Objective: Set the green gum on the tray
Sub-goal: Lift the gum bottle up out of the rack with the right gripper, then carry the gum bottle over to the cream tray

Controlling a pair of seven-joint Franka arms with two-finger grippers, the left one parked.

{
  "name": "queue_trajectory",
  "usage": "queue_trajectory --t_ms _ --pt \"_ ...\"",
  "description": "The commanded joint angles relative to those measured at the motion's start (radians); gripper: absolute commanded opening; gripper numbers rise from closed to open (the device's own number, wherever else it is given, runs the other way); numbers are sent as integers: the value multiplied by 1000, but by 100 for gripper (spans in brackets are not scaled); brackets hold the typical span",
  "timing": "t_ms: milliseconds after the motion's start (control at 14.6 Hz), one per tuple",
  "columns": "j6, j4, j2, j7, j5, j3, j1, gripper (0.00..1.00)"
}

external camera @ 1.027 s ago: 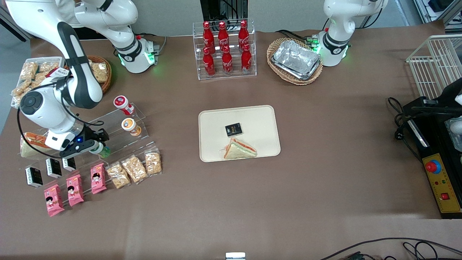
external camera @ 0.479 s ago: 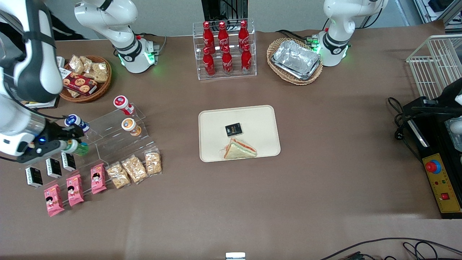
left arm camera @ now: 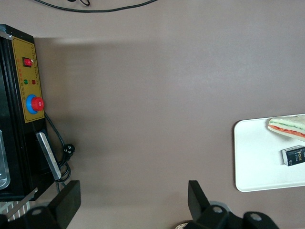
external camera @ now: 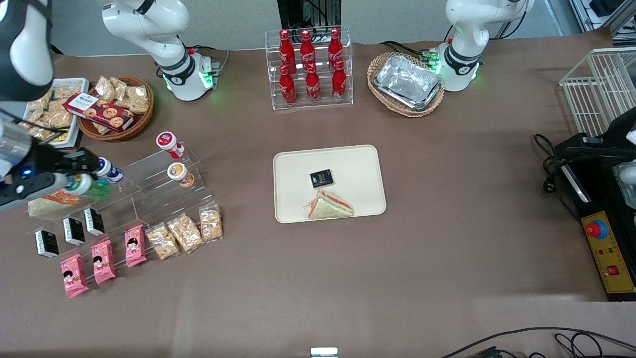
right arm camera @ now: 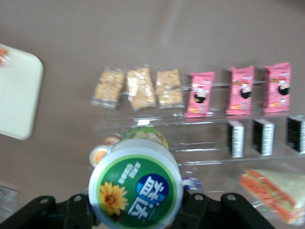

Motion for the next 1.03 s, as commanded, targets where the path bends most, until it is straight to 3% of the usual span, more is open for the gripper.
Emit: queue_trajectory --t_ms 0,205,342,685,959 --pt "-55 29 -11 336 31 181 1 30" --pt "-54 23 -9 664 60 354 1 30" --pt "-14 0 0 849 74 420 37 30" --pt "239 -214 -9 1074 69 421 181 30" --pt "534 -452 -5 1243 53 421 285 30"
